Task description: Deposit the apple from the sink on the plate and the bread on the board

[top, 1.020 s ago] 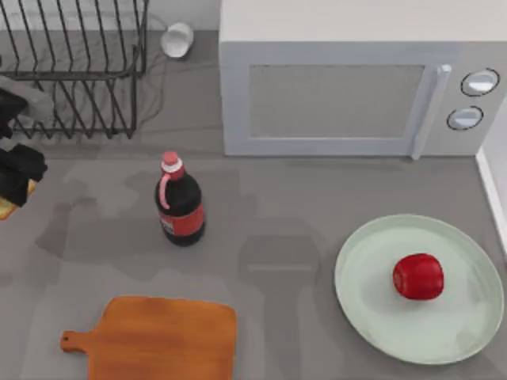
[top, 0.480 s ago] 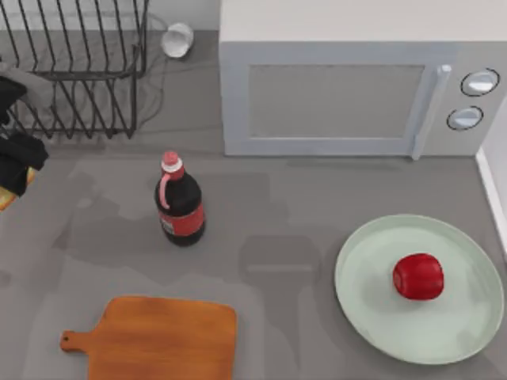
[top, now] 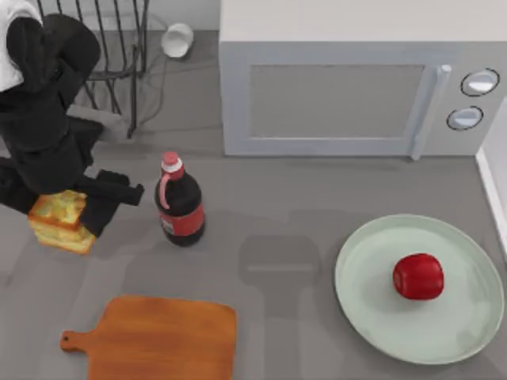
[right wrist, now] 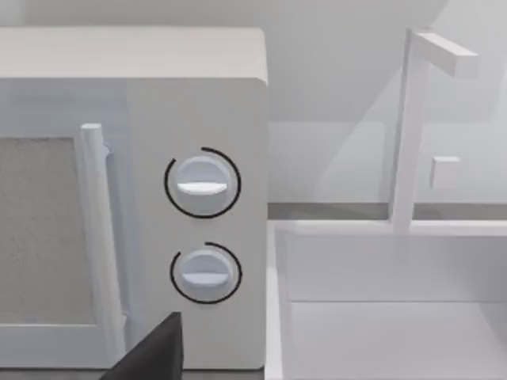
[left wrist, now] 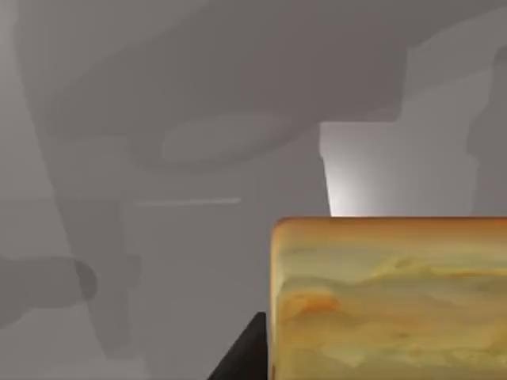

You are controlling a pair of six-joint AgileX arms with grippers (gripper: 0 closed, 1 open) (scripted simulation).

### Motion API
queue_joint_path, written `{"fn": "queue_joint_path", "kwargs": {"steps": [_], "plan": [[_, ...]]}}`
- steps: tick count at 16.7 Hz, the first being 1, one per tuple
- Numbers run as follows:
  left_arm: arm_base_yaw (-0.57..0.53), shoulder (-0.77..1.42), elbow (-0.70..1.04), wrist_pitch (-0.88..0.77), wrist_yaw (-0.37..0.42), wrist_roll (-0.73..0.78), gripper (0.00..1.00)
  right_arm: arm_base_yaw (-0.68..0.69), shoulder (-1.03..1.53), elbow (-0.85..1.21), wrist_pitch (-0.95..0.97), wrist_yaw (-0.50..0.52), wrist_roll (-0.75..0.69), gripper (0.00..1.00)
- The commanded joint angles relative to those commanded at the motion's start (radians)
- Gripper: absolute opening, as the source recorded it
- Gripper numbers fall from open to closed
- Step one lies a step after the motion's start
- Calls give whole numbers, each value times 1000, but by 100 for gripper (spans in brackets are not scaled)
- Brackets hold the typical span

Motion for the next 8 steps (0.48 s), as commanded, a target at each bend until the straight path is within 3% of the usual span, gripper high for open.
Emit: {"fn": "queue_joint_path", "kwargs": {"steps": [5,8], "plan": [[-229,-119,-185,53,0,-422,0,0,0,0,0,0,0,100],[-335,-191,-273,90,-2,-595,0,0,0,0,0,0,0,100]]}}
